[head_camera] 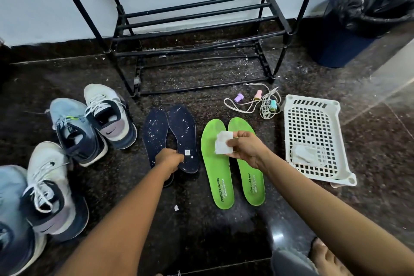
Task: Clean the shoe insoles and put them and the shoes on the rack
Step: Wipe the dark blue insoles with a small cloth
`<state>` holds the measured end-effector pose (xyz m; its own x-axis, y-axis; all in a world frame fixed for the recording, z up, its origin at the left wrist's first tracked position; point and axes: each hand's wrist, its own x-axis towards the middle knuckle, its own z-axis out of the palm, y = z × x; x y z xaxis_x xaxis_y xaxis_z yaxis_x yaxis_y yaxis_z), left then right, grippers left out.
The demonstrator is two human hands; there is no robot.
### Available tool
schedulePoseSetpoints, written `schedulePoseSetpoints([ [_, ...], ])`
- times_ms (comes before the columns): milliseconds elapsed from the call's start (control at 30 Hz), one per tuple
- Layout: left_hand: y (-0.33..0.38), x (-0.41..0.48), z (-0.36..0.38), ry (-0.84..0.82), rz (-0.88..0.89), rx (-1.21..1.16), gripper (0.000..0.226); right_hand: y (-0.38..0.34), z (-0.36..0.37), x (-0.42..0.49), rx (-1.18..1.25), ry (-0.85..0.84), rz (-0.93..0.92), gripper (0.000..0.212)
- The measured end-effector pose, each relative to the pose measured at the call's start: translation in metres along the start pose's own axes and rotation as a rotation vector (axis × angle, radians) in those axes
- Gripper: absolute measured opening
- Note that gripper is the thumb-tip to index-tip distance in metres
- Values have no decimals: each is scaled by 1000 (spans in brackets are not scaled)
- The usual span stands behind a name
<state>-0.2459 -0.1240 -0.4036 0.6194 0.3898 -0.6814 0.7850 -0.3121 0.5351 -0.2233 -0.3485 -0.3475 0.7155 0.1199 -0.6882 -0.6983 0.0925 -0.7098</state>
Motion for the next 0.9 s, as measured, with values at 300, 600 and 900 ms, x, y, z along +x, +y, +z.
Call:
schedulePoseSetpoints([
  [300, 51, -48, -28, -162, -3, -474, 22, -38, 3, -50, 88, -9, -58, 21],
  [600, 125, -135, -55, -286, 286, -535, 31, -118, 12, -124, 141, -152, -131, 24],
  [900, 188, -262, -99, -435, 586, -748, 67, -188, 28, -227, 113, -110, -377, 37],
])
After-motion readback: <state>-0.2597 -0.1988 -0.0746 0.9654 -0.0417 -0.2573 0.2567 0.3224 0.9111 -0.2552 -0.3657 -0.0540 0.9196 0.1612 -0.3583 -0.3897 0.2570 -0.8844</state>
